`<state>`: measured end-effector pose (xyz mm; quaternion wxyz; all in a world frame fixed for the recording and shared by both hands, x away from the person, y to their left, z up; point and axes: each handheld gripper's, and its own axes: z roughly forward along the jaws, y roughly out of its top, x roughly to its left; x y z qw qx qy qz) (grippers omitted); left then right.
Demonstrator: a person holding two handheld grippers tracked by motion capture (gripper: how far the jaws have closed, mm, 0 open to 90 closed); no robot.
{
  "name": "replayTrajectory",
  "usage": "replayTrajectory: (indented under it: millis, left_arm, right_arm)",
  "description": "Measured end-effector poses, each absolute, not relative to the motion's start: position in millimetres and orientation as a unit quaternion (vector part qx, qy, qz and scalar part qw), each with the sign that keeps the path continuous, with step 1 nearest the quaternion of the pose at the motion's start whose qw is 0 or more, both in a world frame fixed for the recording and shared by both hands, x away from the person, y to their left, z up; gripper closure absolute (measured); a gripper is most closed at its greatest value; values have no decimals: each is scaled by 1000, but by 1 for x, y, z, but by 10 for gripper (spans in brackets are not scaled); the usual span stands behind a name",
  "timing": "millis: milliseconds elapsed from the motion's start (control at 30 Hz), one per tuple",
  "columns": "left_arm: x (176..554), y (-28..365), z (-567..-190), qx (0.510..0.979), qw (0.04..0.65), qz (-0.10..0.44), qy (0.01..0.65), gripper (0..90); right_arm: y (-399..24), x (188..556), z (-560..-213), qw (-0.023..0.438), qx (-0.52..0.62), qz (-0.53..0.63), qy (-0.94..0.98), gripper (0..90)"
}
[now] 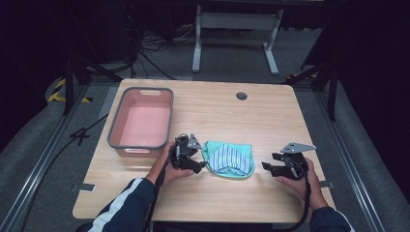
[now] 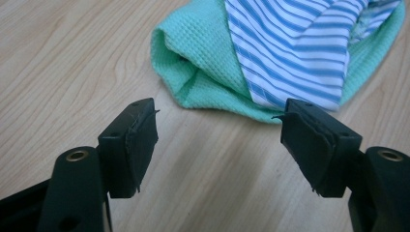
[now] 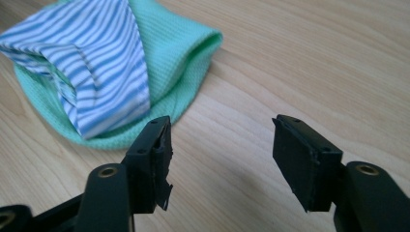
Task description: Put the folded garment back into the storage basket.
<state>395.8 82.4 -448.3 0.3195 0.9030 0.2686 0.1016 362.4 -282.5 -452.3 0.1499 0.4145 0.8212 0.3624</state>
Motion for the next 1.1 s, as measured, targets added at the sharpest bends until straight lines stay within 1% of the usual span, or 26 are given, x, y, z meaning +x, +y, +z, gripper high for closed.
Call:
replayTrajectory:
  millis: [67, 167, 267, 333, 533, 600, 733, 833, 933, 1000, 1100]
  left_arm:
    - [400, 79, -450, 903, 314, 115, 270, 308]
    - [405, 75, -451, 900, 314, 104, 284, 309]
    - [410, 71, -450, 899, 306, 113, 292, 315]
    - [414, 69, -450, 895, 313, 111, 297, 323]
    - [426, 60, -464, 892, 295, 120, 321, 326]
    - [430, 59, -467, 889, 301, 113, 328, 325]
    - [434, 57, -470, 884, 308, 118, 333, 311]
    - [435, 59, -467, 881, 319, 107, 333, 303]
    - [437, 59, -469, 883, 312, 100, 335, 289]
    - [436, 58, -472, 885, 313, 98, 331, 268]
    - [435, 56, -472, 887, 311, 100, 325, 266]
  right_arm:
    - [-277, 365, -448, 151, 407, 366, 823, 431]
    - [-268, 369, -443, 149, 402, 367, 825, 438]
    - [-264, 372, -443, 150, 403, 362, 828, 438]
    - [-257, 377, -443, 145, 400, 357, 831, 435]
    - [-246, 387, -445, 143, 401, 357, 831, 433]
    - [-240, 392, -446, 143, 402, 357, 831, 433]
    - [-227, 398, -451, 142, 401, 340, 839, 430]
    - [-221, 401, -455, 142, 401, 332, 842, 422]
    - [-217, 403, -460, 138, 407, 321, 844, 405]
    - [-216, 404, -465, 130, 408, 312, 848, 383]
    - [-217, 405, -468, 125, 416, 309, 846, 343]
